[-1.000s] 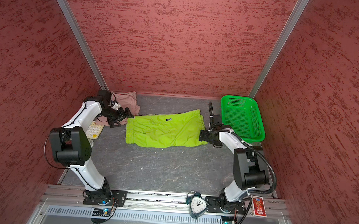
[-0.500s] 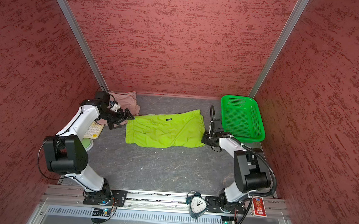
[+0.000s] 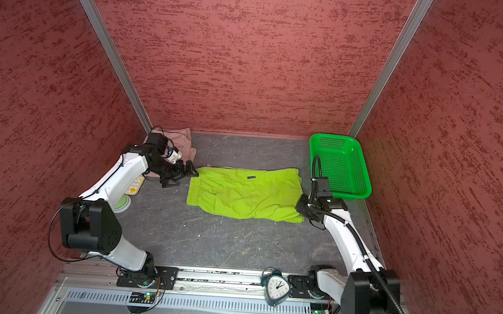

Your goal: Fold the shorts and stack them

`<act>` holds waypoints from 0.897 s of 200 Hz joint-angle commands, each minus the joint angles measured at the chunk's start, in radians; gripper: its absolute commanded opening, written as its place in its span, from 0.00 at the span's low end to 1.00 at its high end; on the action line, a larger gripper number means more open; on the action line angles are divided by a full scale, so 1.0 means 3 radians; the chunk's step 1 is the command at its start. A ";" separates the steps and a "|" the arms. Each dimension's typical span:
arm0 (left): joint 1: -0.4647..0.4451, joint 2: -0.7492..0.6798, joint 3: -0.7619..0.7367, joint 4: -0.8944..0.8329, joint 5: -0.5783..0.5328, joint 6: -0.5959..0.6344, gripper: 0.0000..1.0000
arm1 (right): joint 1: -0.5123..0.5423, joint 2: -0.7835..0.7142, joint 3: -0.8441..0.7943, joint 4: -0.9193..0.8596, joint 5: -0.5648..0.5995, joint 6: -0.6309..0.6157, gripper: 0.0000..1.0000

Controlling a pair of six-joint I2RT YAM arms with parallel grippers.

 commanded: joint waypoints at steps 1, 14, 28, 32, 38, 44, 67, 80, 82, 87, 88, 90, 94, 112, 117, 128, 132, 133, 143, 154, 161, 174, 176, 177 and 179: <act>-0.0014 -0.0100 -0.0013 0.0008 0.0006 -0.0054 0.99 | -0.0011 -0.0057 0.0402 -0.0273 0.0223 0.0104 0.75; -0.0043 -0.0078 0.0015 0.0097 0.0073 -0.0060 0.99 | -0.0009 -0.0005 0.0513 -0.0289 0.0424 0.0018 0.76; -0.0129 -0.0017 0.0074 0.0255 0.0126 -0.0059 0.99 | -0.0004 0.0054 0.0515 0.0003 0.0348 -0.0075 0.76; -0.0164 0.0006 0.0094 0.0318 0.0146 -0.0060 0.99 | 0.0004 0.0078 0.0506 0.0125 0.0303 -0.0085 0.76; -0.0219 0.0051 0.0120 0.0423 0.0213 -0.0065 0.99 | 0.0016 0.0129 0.0488 0.0323 0.0243 -0.0090 0.75; -0.0279 0.0101 0.0142 0.0557 0.0296 -0.0074 0.99 | 0.0038 0.0201 0.0468 0.0522 0.0181 -0.0087 0.74; -0.0465 0.0328 0.0121 0.1152 0.0554 -0.0181 0.99 | 0.0181 0.0645 0.0566 0.1081 0.0117 -0.0089 0.71; -0.0511 0.0485 0.0117 0.1391 0.0592 -0.0222 0.99 | 0.0224 0.0896 0.0633 0.1368 0.0113 -0.0078 0.68; -0.0511 0.0516 0.0127 0.1413 0.0594 -0.0220 0.99 | 0.0226 0.0932 0.0639 0.1417 0.0105 -0.0077 0.68; -0.0518 0.0585 0.0149 0.1469 0.0597 -0.0208 0.99 | 0.0230 0.1022 0.0658 0.1538 0.0072 -0.0068 0.67; -0.0517 0.0600 0.0155 0.1480 0.0597 -0.0208 0.99 | 0.0229 0.1042 0.0659 0.1561 0.0063 -0.0065 0.67; -0.0517 0.0628 0.0163 0.1500 0.0594 -0.0206 0.99 | 0.0228 0.1056 0.0671 0.1599 0.0056 -0.0057 0.67; -0.0517 0.0678 0.0183 0.1530 0.0580 -0.0199 0.99 | 0.0232 0.1185 0.0690 0.1688 0.0035 -0.0045 0.68; -0.0518 0.0908 0.0299 0.1576 0.0422 -0.0129 0.99 | 0.0234 0.1541 0.0836 0.1918 -0.0076 0.0034 0.68; -0.0517 0.0972 0.0352 0.1544 0.0369 -0.0084 0.99 | 0.0235 0.1631 0.0867 0.1962 -0.0091 0.0078 0.68; -0.0517 0.1105 0.0439 0.1489 0.0231 0.0005 0.99 | 0.0230 0.1765 0.0859 0.2100 -0.0097 0.0171 0.70; -0.0514 0.1153 0.0466 0.1474 0.0171 0.0024 1.00 | 0.0227 0.1807 0.0840 0.2149 -0.0067 0.0209 0.70; -0.0513 0.1162 0.0474 0.1470 0.0154 0.0028 1.00 | 0.0227 0.1820 0.0832 0.2164 -0.0063 0.0217 0.70; -0.0495 0.1267 0.0525 0.1456 0.0049 0.0049 0.99 | 0.0221 0.1926 0.0768 0.2311 -0.0028 0.0285 0.70; -0.0476 0.1377 0.0567 0.1449 0.0044 0.0062 0.99 | 0.0190 0.2053 0.0730 0.2394 -0.0034 0.0376 0.69; -0.0461 0.1439 0.0581 0.1454 0.0044 0.0063 0.99 | 0.0156 0.2130 0.0706 0.2444 -0.0069 0.0422 0.70; -0.0461 0.1544 0.0610 0.1430 0.0046 0.0071 0.99 | 0.0118 0.2237 0.0656 0.2495 -0.0060 0.0492 0.70; -0.0461 0.1559 0.0609 0.1425 0.0049 0.0070 0.99 | 0.0118 0.2249 0.0652 0.2499 -0.0056 0.0497 0.70; -0.0460 0.1568 0.0613 0.1422 0.0049 0.0071 0.99 | 0.0111 0.2256 0.0646 0.2502 -0.0055 0.0502 0.70; -0.0460 0.1583 0.0613 0.1419 0.0048 0.0069 0.99 | 0.0105 0.2266 0.0642 0.2506 -0.0054 0.0508 0.70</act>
